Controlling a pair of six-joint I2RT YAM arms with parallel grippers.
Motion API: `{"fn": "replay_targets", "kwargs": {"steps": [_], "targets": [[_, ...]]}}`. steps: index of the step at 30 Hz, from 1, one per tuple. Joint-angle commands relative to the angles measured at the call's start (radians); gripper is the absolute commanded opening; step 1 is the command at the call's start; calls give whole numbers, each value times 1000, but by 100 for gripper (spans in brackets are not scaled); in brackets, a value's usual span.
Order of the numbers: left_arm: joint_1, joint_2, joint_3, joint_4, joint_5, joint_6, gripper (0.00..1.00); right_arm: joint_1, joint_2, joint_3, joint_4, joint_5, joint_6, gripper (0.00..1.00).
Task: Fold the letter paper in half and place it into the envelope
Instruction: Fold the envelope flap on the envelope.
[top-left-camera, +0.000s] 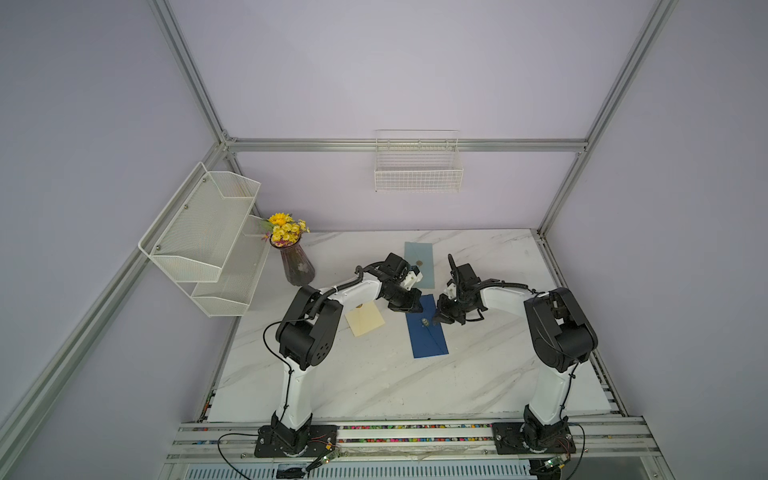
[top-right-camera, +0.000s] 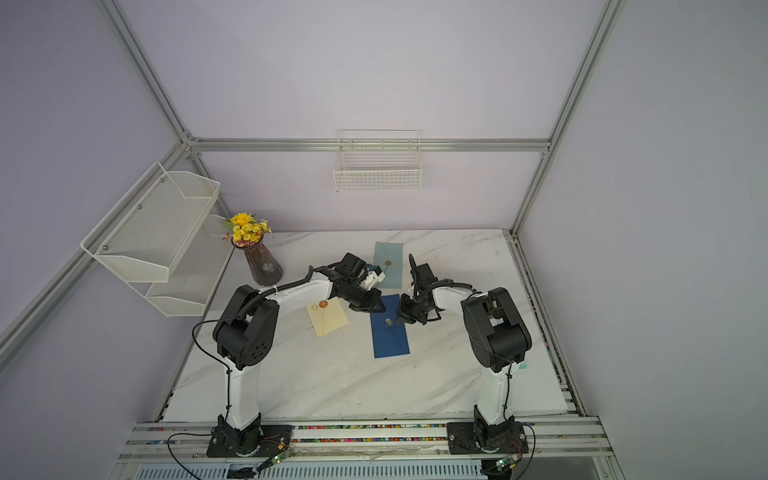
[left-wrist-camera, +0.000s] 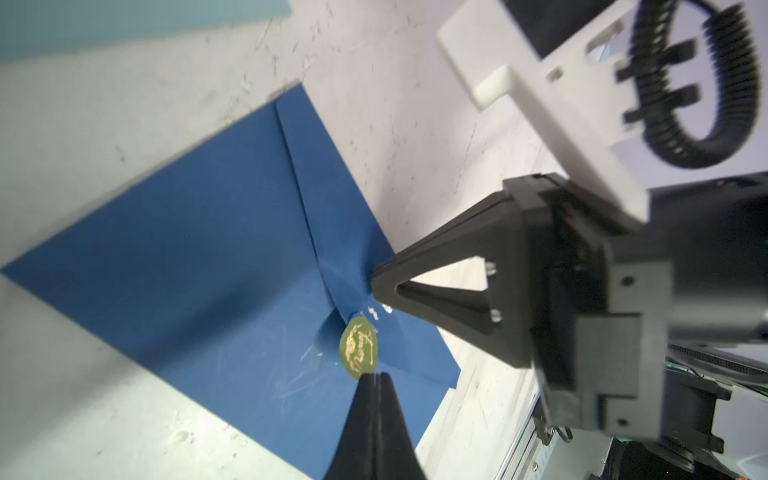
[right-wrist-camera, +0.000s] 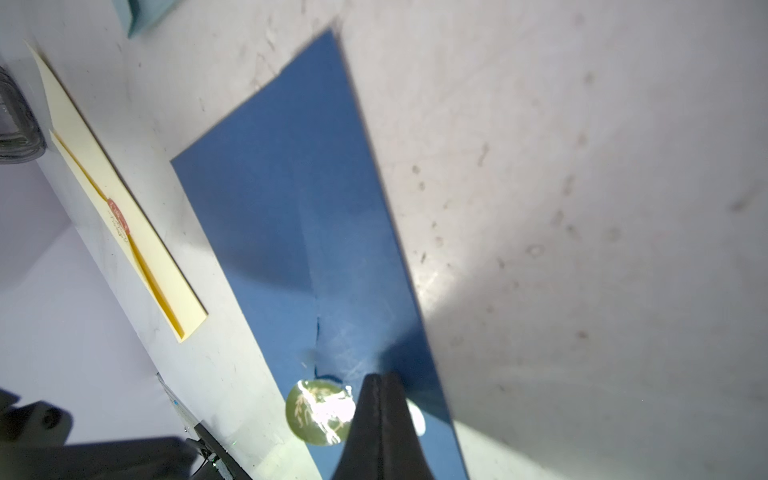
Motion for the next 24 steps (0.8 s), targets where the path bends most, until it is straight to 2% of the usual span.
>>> {"fn": "replay_targets", "kwargs": {"steps": [1,9,24], "targets": [[-11,19,57,1,20,1,0,7,60,-21,-81,100,-10,0],[-19,79,80,10,48,-23,0,7,47,-48,-46,66,29,0],[-27,78,-44,10,50,25,0,7,72,-45,-4,52,53,0]]}}
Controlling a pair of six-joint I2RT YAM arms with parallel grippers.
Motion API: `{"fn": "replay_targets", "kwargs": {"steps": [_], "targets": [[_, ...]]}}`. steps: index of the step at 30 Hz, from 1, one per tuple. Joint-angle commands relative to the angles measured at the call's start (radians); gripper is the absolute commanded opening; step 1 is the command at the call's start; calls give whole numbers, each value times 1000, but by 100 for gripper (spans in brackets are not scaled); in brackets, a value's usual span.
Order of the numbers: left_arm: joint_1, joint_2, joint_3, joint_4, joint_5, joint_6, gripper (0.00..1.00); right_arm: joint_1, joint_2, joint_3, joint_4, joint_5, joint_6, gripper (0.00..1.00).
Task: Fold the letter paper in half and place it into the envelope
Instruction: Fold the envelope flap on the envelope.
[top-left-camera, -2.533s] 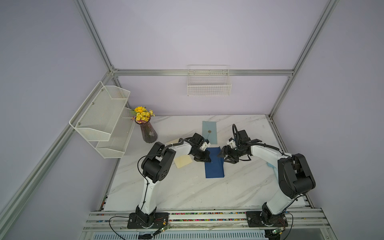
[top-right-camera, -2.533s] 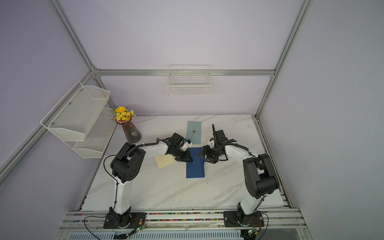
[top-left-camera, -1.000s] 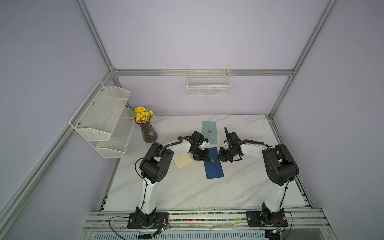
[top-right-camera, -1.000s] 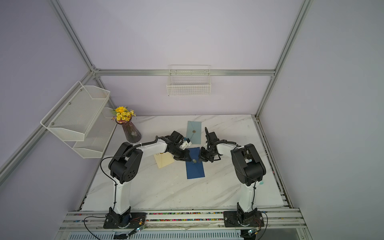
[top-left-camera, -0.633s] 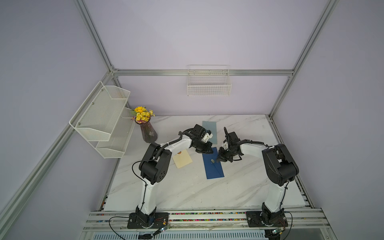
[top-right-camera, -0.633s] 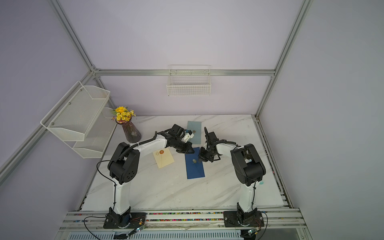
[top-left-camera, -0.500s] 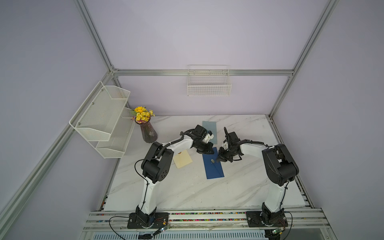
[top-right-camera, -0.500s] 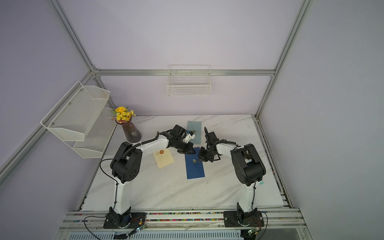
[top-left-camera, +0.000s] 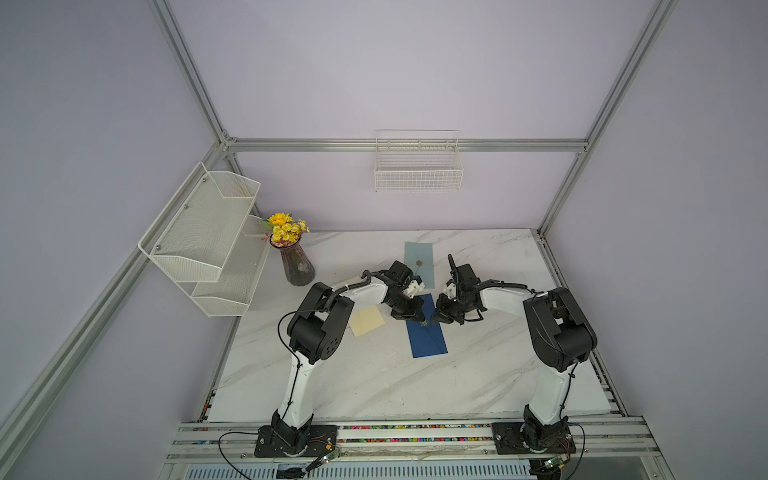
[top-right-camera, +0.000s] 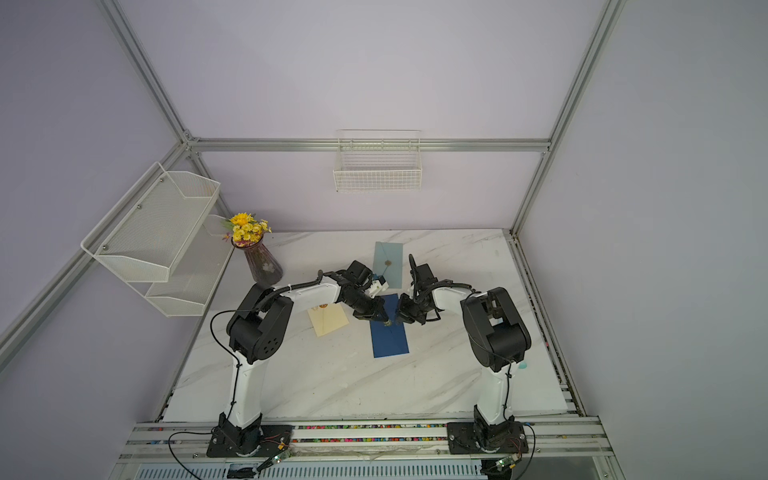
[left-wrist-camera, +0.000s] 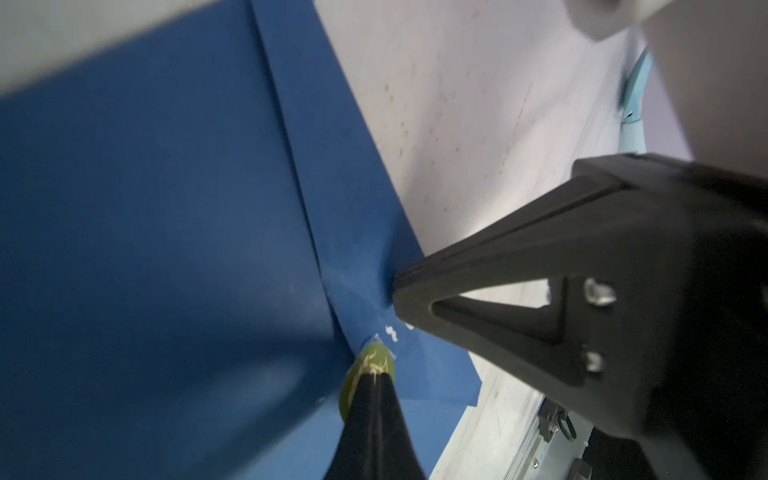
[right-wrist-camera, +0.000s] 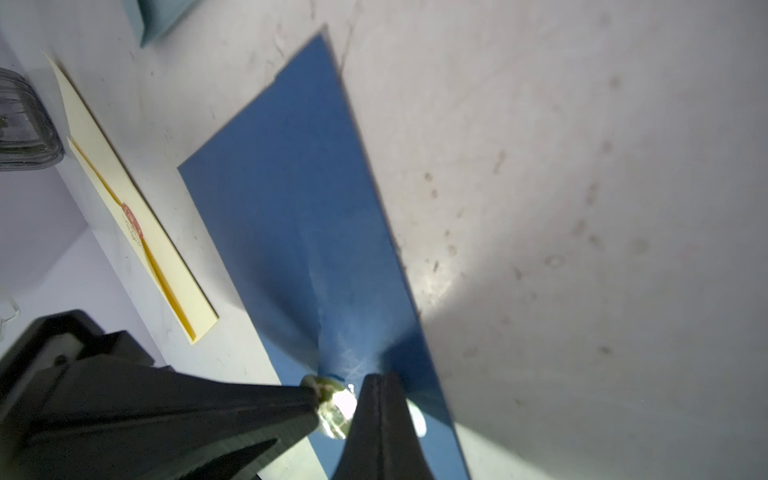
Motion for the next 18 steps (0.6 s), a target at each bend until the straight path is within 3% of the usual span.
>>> {"fn": "replay_targets", "kwargs": {"steps": [1,10,18], "targets": [[-7,-16,-22,-7,11,56,0,6,68,-33,-37,73,11,0],[-7,-10,-44,-105,-63,155,0,23,51,24,-69,32,-49,0],[-8,-2,-49,-125,-72,161,0,56,30,12,-70,-5,-62,0]]}}
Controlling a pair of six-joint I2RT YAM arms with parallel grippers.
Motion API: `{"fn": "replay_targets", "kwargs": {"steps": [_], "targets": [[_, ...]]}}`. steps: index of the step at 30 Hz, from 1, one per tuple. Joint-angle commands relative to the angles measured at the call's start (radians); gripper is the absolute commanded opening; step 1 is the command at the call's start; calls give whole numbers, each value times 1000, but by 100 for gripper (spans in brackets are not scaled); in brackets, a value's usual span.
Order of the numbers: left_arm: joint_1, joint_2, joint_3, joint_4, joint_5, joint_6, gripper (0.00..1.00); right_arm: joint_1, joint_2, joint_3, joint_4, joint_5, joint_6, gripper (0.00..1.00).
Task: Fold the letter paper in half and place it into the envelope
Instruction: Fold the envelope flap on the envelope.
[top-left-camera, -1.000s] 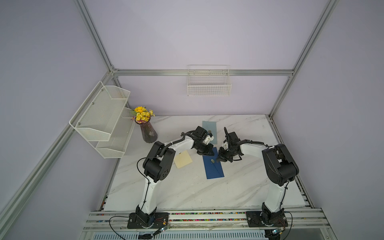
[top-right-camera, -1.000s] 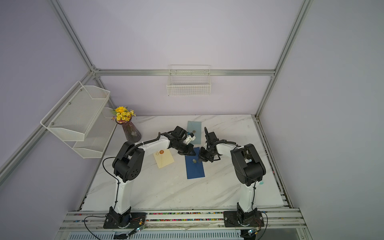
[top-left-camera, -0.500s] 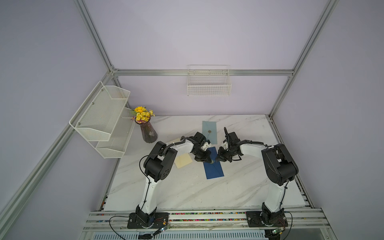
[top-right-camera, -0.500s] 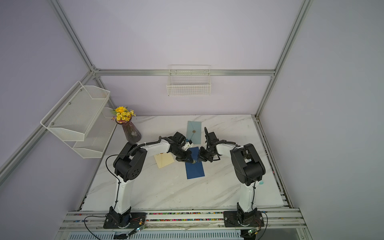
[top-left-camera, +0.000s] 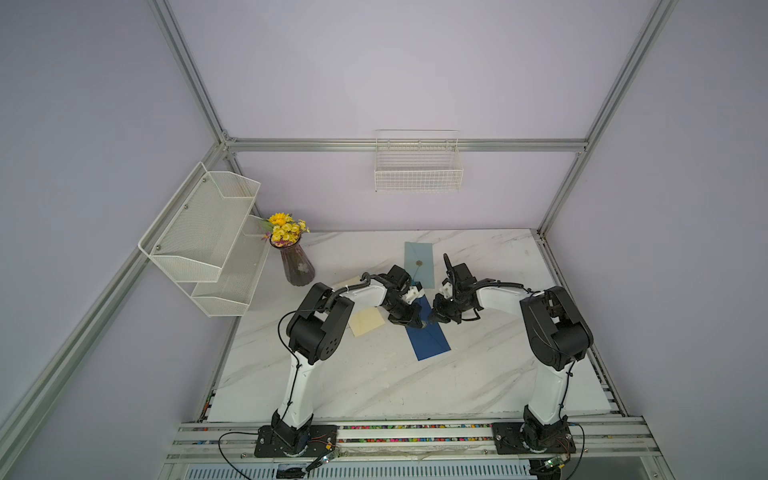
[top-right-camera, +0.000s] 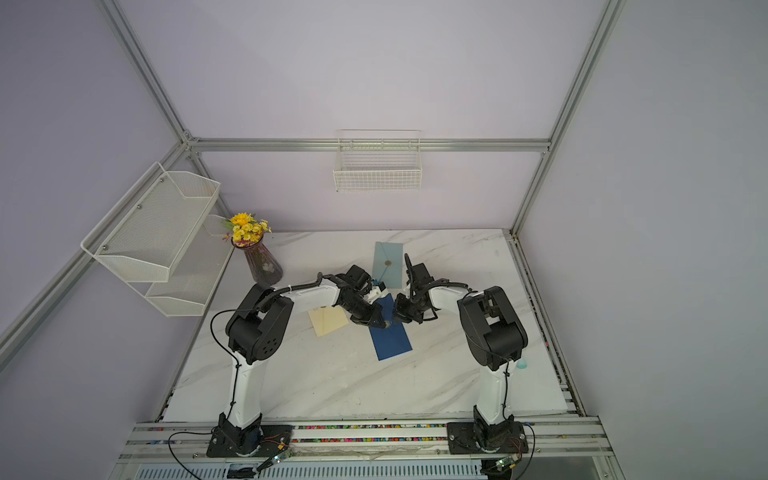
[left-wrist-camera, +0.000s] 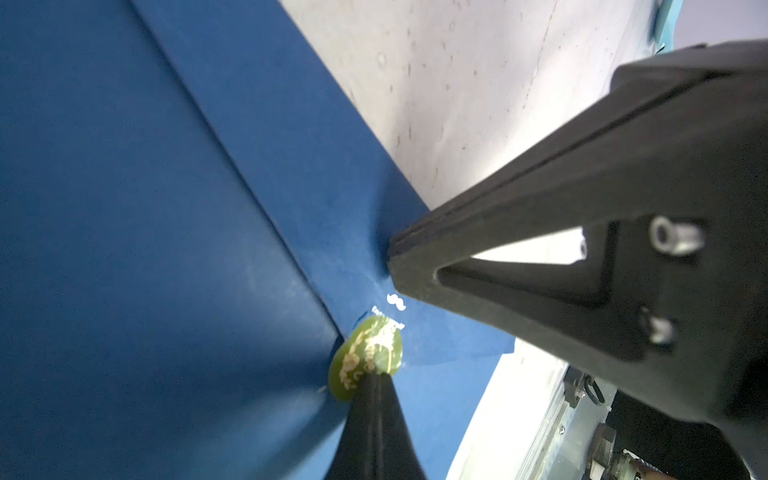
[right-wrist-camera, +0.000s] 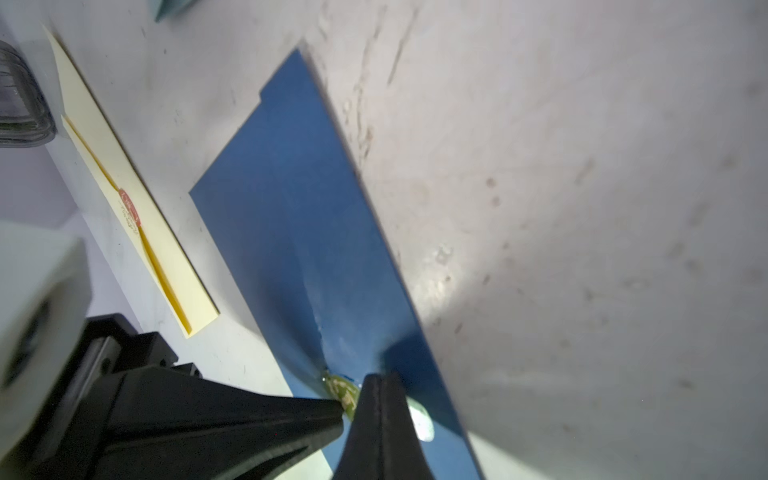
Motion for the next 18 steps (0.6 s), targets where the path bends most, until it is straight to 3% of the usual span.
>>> {"fn": "replay_targets", "kwargs": {"steps": [1,10,18], "targets": [[-7,4,-21,-80,-78,40,0,28,13,-23,-57,1,-14,0],[-5,19,-11,-91,-73,39,0,47,-22,-27,-71,-11,-23,0],[0,22,-7,-96,-71,33,0,52,69,-30,-116,-4,-45,0]]}}
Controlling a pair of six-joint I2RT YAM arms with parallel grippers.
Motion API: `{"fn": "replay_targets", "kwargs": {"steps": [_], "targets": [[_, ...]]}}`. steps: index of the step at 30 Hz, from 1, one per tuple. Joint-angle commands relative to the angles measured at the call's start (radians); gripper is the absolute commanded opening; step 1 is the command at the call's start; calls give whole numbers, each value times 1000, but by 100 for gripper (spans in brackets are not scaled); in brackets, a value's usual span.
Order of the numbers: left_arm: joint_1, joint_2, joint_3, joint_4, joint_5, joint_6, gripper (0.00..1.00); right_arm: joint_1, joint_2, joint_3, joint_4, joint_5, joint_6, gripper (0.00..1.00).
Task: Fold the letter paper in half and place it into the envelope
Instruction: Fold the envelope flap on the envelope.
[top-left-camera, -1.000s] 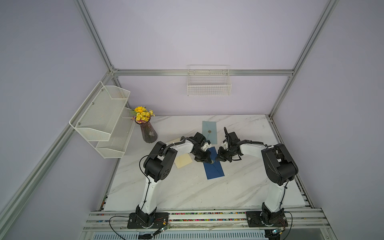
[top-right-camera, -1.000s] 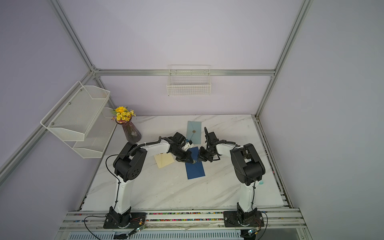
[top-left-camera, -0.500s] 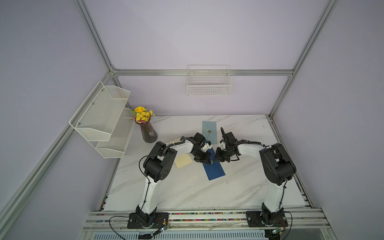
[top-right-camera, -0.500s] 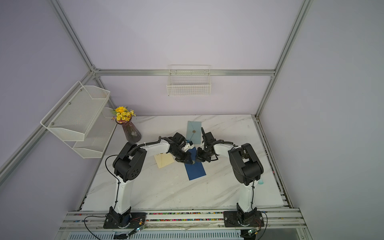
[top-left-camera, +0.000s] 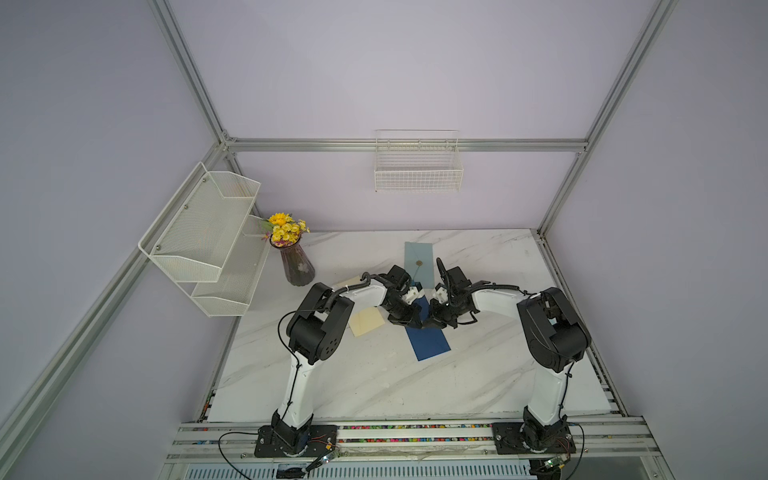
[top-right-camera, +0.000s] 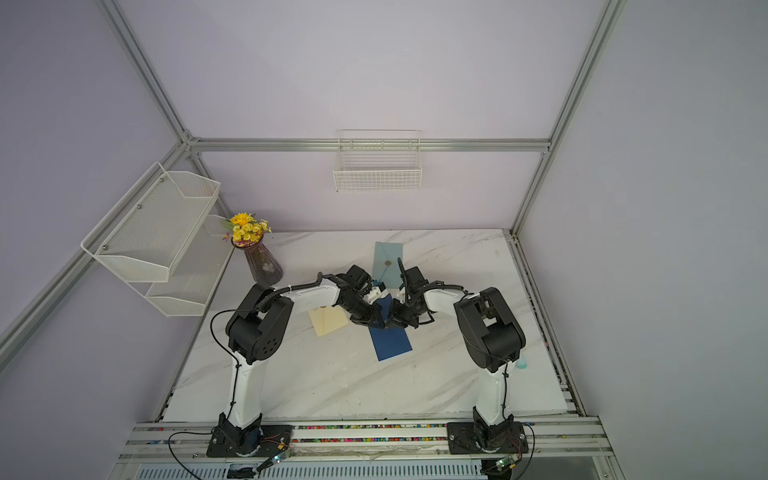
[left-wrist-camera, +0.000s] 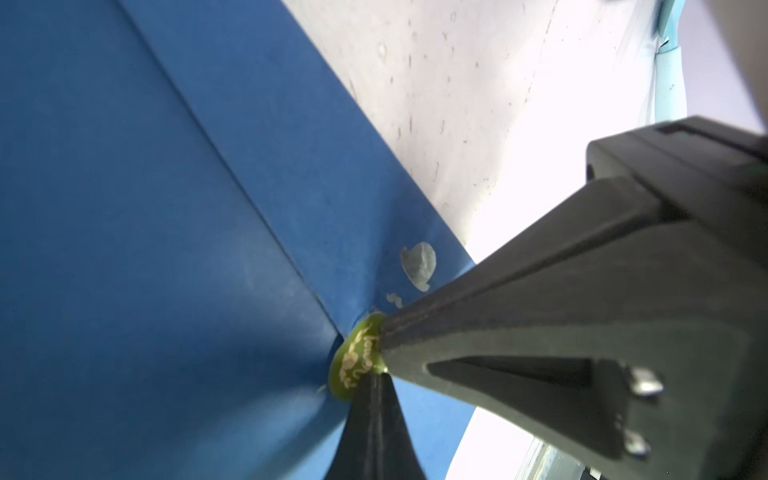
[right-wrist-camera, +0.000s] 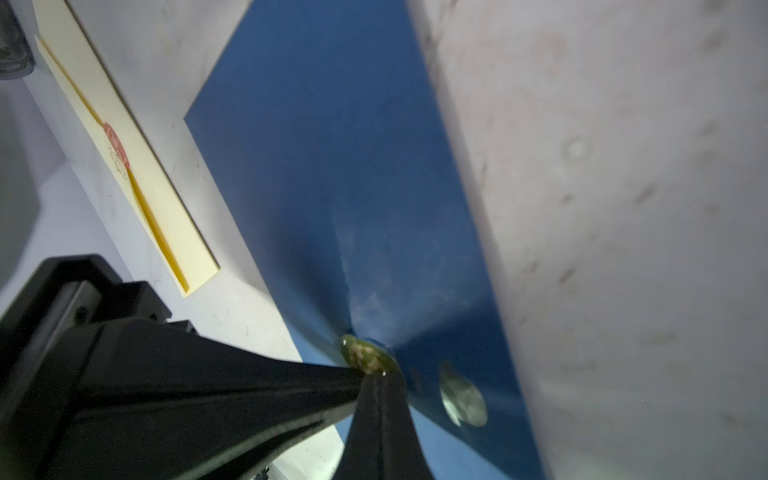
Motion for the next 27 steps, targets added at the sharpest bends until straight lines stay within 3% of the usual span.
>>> {"fn": "replay_targets", "kwargs": {"steps": [1,11,18,27], "targets": [[3,20,-15,-78,-70,25,0,13,71,-23,-86,42,-21,0],[14,21,-30,-94,-89,41,0,40,117,-16,-103,75,-18,0],[72,-11,-82,-106,-112,51,0,41,117,-29,-114,141,-7,0],[83,12,-94,-89,-96,32,0,50,149,-17,-95,125,9,0]]}}
